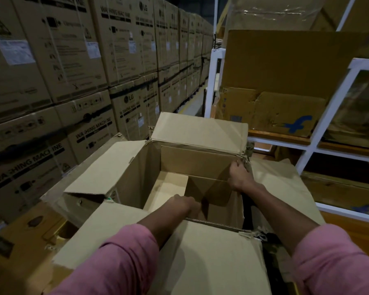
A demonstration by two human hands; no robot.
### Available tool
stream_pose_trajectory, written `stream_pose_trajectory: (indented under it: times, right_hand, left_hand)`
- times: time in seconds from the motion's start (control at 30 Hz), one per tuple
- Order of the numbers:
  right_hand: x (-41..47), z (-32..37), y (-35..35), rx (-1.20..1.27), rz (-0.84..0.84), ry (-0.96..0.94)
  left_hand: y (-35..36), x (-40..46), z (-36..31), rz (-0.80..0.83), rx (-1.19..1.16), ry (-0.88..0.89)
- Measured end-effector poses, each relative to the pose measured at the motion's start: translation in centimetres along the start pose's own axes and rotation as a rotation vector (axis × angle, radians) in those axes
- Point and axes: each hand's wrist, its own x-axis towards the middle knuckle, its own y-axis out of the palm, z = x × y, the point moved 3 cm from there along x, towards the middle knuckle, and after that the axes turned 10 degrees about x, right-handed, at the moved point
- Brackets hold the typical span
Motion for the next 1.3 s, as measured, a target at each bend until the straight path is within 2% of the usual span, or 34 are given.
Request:
stream_pose_trajectory:
  times: [0.17,0.3,0.4,0.47,0.6,0.83,1.03,1.3]
  right_hand:
    - [-1.5,0.6,0.4,-0.165,-0.051,-0.066]
    - [-2.8,1.6,-0.3,-0.526,-0.187,-0.249]
    - [-3.3,1.9,-0.4,-0.791,-0.107,-0.395]
    - [-3.4,1.6,-0.4,-0.849,-0.006,-0.454]
    - [-4.0,0.5,-0.1,-0.812,0.182,-0.416]
    - [-3.1,2.5,1.2,-0.492,0.164,-0.371]
    - [-3.3,4.3,2.3,-0.413,0.177,-0.336]
    - [-3.4,4.5,2.4,-0.383,0.161,-0.289]
  left_hand:
    - [-0.3,-0.6,-0.1,-0.064,0.111,-0.053]
    - [-0.7,-1.0,0.4,-0.157,0.144,-0.055]
    - [-1.3,-1.4,0.7,-0.267,0.215,-0.082]
    - [-1.5,-1.6,1.1,-0.314,0.275,-0.146]
    - [-2.0,-2.3,2.3,-0.373,0.359,-0.289]
    - [-2.1,-4.4,5.8,-0.367,0.272,-0.504]
    - [-0.6,-5.2,7.8,-0.312,0.113,-0.549]
    - [-0.5,-5.3,7.4,-0.313,0.05,-0.483]
